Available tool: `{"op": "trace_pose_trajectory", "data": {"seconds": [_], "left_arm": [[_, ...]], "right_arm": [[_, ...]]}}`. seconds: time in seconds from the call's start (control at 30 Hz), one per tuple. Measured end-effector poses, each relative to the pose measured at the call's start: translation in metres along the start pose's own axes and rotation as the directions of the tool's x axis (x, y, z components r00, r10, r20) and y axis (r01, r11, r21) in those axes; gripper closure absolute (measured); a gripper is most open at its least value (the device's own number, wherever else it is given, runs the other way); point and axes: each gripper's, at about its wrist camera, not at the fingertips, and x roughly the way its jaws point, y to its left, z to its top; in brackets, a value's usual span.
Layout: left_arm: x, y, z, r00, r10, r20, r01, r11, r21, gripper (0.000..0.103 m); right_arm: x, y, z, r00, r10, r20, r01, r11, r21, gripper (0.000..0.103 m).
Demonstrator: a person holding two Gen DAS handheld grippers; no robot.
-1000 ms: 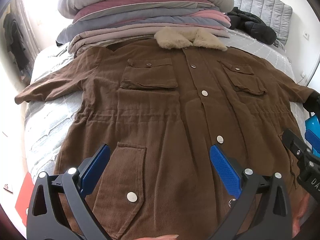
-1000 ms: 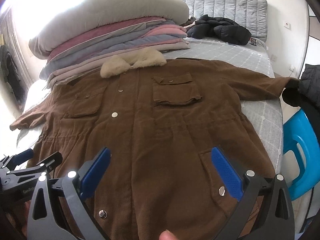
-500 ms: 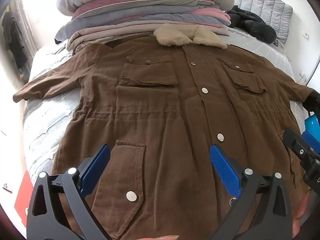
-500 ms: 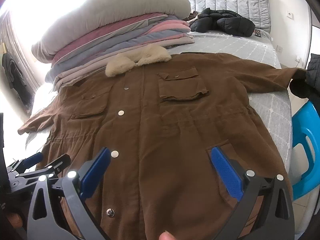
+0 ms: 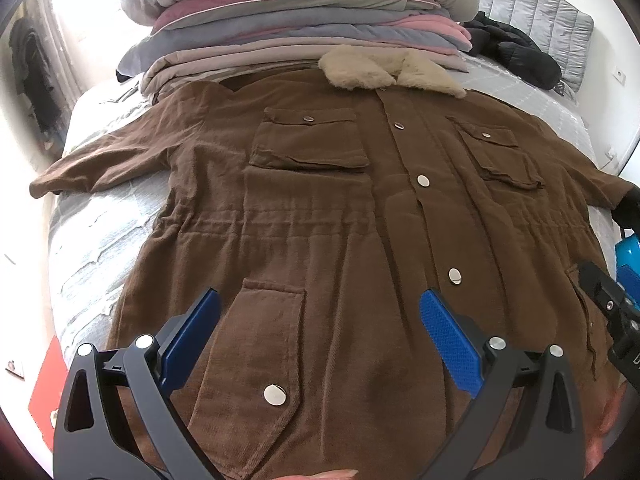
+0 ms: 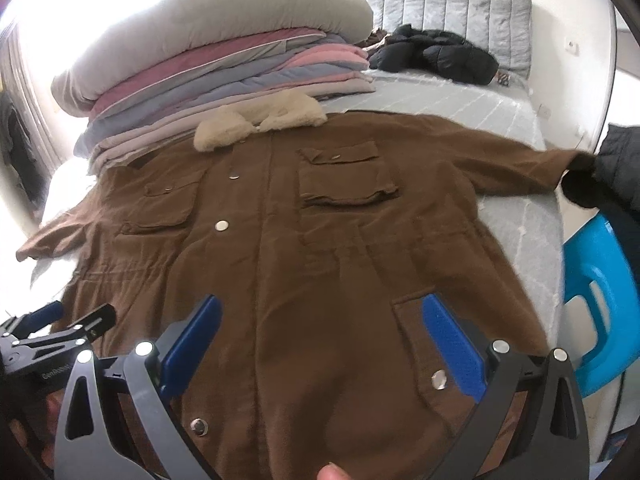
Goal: Fold large clothes
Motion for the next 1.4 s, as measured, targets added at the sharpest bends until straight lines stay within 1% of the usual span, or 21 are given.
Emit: {"op": "trace_pose_trajectory", "data": {"seconds": [0.1, 0.37, 0.5, 0.67, 0.73, 0.8, 0.9, 1.03, 1.1, 1.13, 1.17, 1.2, 1.23, 1.3, 1.33, 1.37, 1.4], "left_arm": [[0.002, 0.001, 0.001, 1.000, 0.002, -0.002, -0.002, 1.000, -0.001, 0.006], [0.001, -0.001, 0.002, 1.000, 0.001, 0.010, -0.001, 1.000, -0.001, 0.006], [0.001, -0.004, 0.002, 1.000, 0.007, 0.014, -0.007, 1.000, 0.012, 0.006], [0.007, -0.005, 0.003, 1.000, 0.008, -0.005, -0.008, 1.000, 0.011, 0.006], [0.011, -0.006, 0.003, 1.000, 0.015, -0.016, -0.015, 1.000, 0.015, 0.006], [0.014, -0.007, 0.004, 1.000, 0.017, -0.021, -0.017, 1.000, 0.017, 0.006], [0.017, -0.007, 0.007, 1.000, 0.012, -0.026, -0.012, 1.000, 0.012, 0.006], [0.020, -0.007, 0.010, 0.999, 0.006, -0.035, -0.006, 1.000, 0.007, 0.006], [0.022, -0.007, 0.010, 0.999, 0.007, -0.040, -0.006, 1.000, 0.006, 0.006], [0.022, -0.007, 0.010, 0.999, 0.005, -0.042, -0.005, 1.000, 0.006, 0.006], [0.022, -0.006, 0.010, 0.999, 0.001, -0.044, -0.001, 1.000, 0.005, 0.006], [0.022, -0.005, 0.010, 0.999, -0.001, -0.046, 0.001, 1.000, 0.005, 0.006], [0.023, -0.004, 0.011, 0.999, -0.002, -0.048, 0.002, 1.000, 0.004, 0.006], [0.025, -0.001, 0.011, 0.998, -0.005, -0.056, 0.005, 1.000, 0.001, 0.006], [0.025, 0.000, 0.011, 0.998, -0.008, -0.059, 0.008, 1.000, -0.002, 0.006], [0.027, 0.001, 0.012, 0.998, -0.013, -0.064, 0.012, 1.000, -0.006, 0.006], [0.028, 0.003, 0.012, 0.998, -0.016, -0.068, 0.015, 1.000, -0.010, 0.006]], "right_arm": [[-0.004, 0.003, 0.000, 0.999, -0.045, 0.025, 0.046, 0.999, -0.029, 0.006], [-0.005, 0.001, 0.001, 0.999, -0.044, 0.030, 0.045, 0.998, -0.032, 0.006], [-0.008, -0.002, 0.003, 0.997, -0.064, 0.046, 0.065, 0.997, -0.031, 0.006], [-0.010, -0.006, 0.004, 0.996, -0.077, 0.043, 0.078, 0.997, -0.026, 0.006], [-0.010, -0.013, 0.007, 0.999, -0.039, 0.026, 0.039, 0.999, -0.004, 0.006], [-0.009, -0.023, 0.010, 1.000, -0.024, 0.017, 0.024, 0.999, 0.032, 0.006], [-0.007, -0.040, 0.015, 0.999, -0.048, 0.014, 0.047, 0.996, 0.071, 0.006], [-0.005, -0.057, 0.026, 0.998, -0.058, 0.014, 0.057, 0.996, 0.062, 0.006], [-0.003, -0.083, 0.040, 0.999, -0.020, 0.024, 0.018, 0.996, 0.086, 0.006], [0.001, -0.104, 0.047, 1.000, 0.006, 0.024, -0.009, 0.992, 0.122, 0.006], [0.004, -0.122, 0.053, 1.000, 0.017, 0.023, -0.021, 0.987, 0.156, 0.006], [0.011, -0.150, 0.061, 1.000, 0.006, 0.017, -0.010, 0.978, 0.209, 0.006], [0.021, -0.181, 0.069, 1.000, -0.006, 0.003, 0.005, 0.963, 0.269, 0.006], [0.036, -0.228, 0.080, 0.999, -0.037, -0.030, 0.045, 0.934, 0.353, 0.006], [0.046, -0.258, 0.087, 0.997, -0.050, -0.050, 0.066, 0.911, 0.406, 0.006], [0.054, -0.276, 0.091, 0.997, -0.054, -0.063, 0.076, 0.894, 0.441, 0.006], [0.066, -0.301, 0.095, 0.996, -0.046, -0.080, 0.081, 0.857, 0.508, 0.006]]}}
